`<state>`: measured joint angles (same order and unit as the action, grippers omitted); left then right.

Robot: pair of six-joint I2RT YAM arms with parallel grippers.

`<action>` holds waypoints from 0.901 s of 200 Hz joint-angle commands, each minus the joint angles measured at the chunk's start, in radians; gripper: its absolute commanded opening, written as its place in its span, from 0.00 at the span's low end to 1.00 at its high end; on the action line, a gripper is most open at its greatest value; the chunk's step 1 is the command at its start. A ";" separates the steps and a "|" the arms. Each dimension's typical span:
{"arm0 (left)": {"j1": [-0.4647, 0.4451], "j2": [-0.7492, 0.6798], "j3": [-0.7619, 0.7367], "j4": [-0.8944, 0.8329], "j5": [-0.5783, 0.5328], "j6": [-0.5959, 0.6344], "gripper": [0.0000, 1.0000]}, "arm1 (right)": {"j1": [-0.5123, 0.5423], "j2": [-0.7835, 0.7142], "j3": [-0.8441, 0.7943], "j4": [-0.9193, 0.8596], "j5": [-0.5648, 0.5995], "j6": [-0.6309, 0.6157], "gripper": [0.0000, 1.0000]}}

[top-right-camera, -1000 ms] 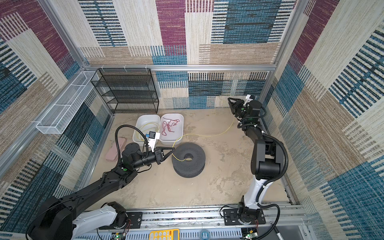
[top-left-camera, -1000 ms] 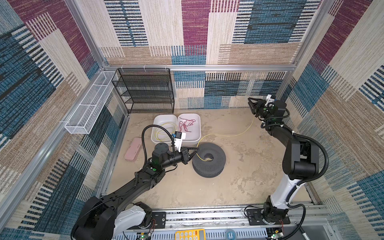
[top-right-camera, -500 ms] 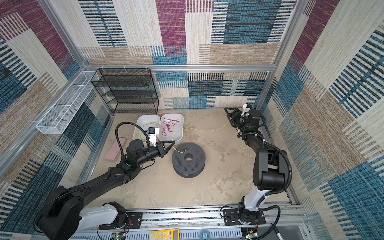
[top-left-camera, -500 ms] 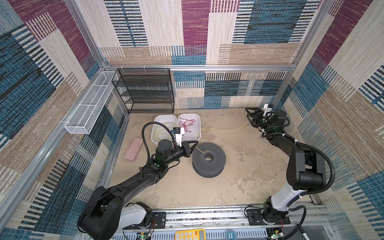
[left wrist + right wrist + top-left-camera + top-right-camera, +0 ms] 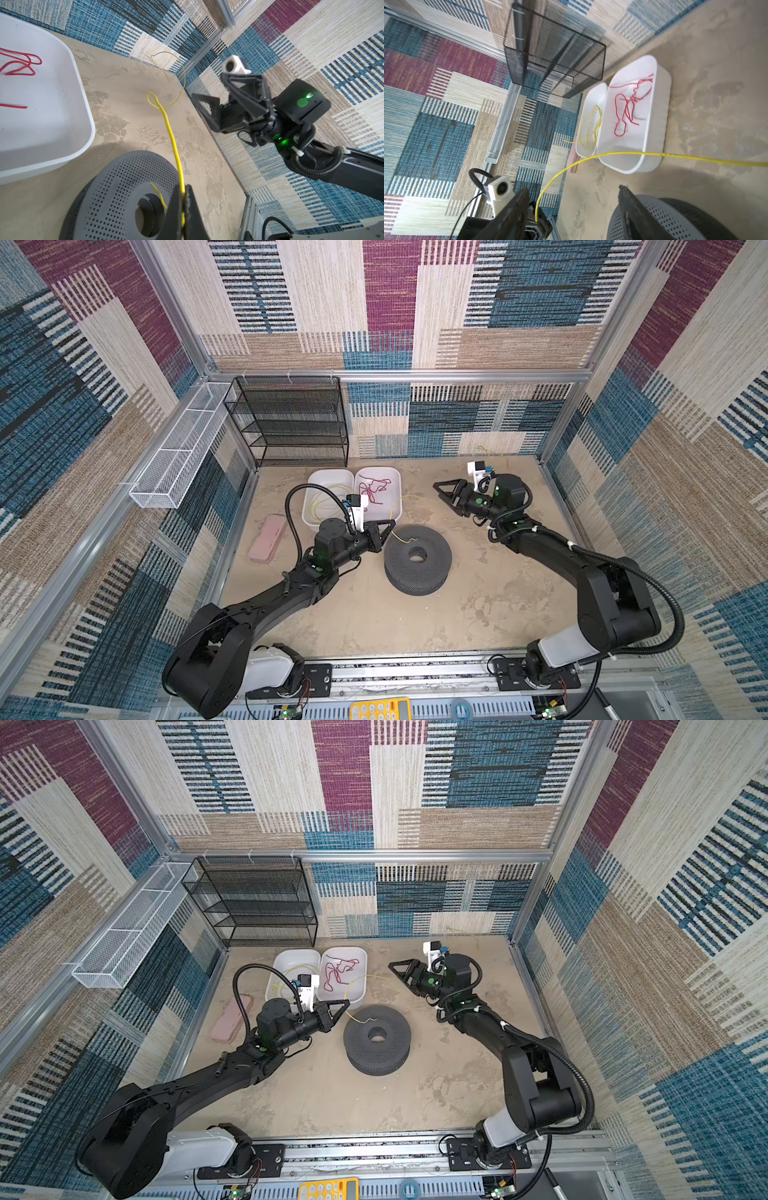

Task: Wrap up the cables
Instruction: 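Open the right gripper at the far corner and move it back toward the spool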

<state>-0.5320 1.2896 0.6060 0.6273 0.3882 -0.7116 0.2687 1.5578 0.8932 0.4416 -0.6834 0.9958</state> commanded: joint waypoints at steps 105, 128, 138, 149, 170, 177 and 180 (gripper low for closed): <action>-0.001 -0.019 0.008 0.005 0.084 0.023 0.00 | 0.181 0.214 0.130 0.288 -0.067 0.254 0.16; 0.001 -0.019 0.011 -0.004 0.086 0.031 0.12 | 0.180 0.174 0.110 0.272 -0.056 0.239 0.00; 0.001 -0.022 0.010 -0.005 0.087 0.038 0.32 | 0.181 0.155 0.105 0.262 -0.049 0.235 0.00; 0.001 -0.030 0.006 -0.004 0.085 0.047 0.51 | 0.181 0.136 0.102 0.253 -0.040 0.231 0.00; -0.002 -0.057 -0.045 0.006 0.052 0.053 0.68 | 0.181 0.099 0.099 0.234 -0.015 0.225 0.00; -0.001 -0.064 -0.074 0.041 0.037 0.048 0.70 | 0.180 0.088 0.099 0.229 -0.004 0.225 0.00; -0.002 -0.065 -0.087 0.054 0.029 0.046 0.69 | 0.181 0.084 0.099 0.227 -0.001 0.225 0.00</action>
<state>-0.5312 1.2434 0.5804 0.6056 0.4507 -0.6952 0.4492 1.6775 0.9939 0.6662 -0.7216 1.2358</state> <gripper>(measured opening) 0.693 0.067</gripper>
